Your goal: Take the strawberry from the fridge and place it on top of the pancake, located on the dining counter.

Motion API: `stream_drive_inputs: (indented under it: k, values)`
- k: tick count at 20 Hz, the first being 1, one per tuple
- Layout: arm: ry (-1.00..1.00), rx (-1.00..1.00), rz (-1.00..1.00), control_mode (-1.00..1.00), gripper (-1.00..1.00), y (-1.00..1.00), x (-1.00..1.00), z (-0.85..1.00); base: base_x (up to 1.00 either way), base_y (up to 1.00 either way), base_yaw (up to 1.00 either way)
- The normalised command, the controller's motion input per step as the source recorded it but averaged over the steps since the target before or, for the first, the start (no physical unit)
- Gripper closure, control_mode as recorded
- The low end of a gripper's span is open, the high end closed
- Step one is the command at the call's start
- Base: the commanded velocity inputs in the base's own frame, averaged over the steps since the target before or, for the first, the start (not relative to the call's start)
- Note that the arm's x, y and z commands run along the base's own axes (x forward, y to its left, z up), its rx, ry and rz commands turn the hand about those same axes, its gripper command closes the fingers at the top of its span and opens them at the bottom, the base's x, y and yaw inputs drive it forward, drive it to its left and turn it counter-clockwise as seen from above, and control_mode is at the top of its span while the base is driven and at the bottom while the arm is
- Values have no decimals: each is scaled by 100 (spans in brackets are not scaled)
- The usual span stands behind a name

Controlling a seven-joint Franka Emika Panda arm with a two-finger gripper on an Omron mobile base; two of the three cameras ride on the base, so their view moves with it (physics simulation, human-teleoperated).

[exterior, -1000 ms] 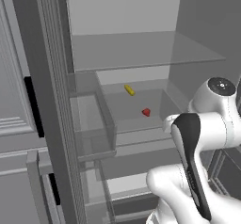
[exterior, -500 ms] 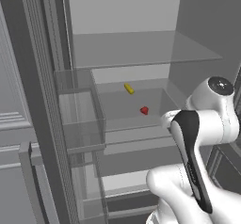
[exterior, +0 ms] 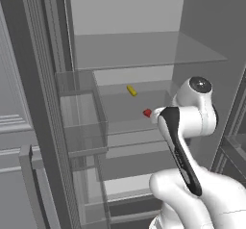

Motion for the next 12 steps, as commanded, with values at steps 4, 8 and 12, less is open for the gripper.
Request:
stream_drive_inputs:
  k: [4,8,12]
  values:
    - [0,0,0,-100,-100,-5,99,-67,0,0,0]
    - [1,0,0,-100,-100,-3,99,-23,0,0,0]
    - [5,0,-1,-100,-100,-1,72,0,0,0,0]
